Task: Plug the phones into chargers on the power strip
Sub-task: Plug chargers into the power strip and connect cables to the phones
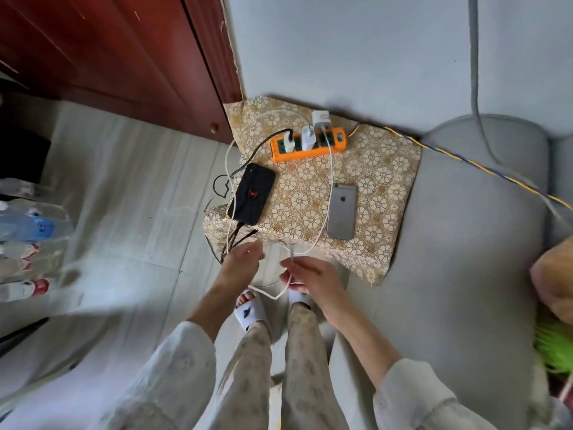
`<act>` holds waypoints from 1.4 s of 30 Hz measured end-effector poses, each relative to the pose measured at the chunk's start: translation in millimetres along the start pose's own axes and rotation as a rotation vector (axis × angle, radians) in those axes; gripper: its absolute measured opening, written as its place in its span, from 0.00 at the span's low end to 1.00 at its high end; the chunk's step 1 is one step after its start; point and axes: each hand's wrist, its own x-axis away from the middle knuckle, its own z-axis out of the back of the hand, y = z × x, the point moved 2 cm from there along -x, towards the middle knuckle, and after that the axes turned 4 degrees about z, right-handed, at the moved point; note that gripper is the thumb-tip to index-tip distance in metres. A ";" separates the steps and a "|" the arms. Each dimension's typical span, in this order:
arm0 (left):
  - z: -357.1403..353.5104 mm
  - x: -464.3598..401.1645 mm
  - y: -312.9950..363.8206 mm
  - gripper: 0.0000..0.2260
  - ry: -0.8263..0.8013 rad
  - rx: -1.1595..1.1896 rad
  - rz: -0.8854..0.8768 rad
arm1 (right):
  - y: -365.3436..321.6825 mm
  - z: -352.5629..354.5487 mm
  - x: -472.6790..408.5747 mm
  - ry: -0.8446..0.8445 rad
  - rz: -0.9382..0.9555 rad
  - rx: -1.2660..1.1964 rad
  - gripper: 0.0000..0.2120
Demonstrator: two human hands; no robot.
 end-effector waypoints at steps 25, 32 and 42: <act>-7.2 -64.4 -7.6 0.11 0.213 0.585 -0.032 | 8.3 114.6 -173.4 0.544 -0.010 0.915 0.31; 16.5 -64.7 -14.3 0.12 0.244 0.712 0.037 | 10.1 98.8 -178.2 0.558 -0.108 1.060 0.45; 25.7 -59.0 6.0 0.11 0.117 0.484 -0.048 | 7.3 101.9 -169.3 0.552 -0.297 0.950 0.48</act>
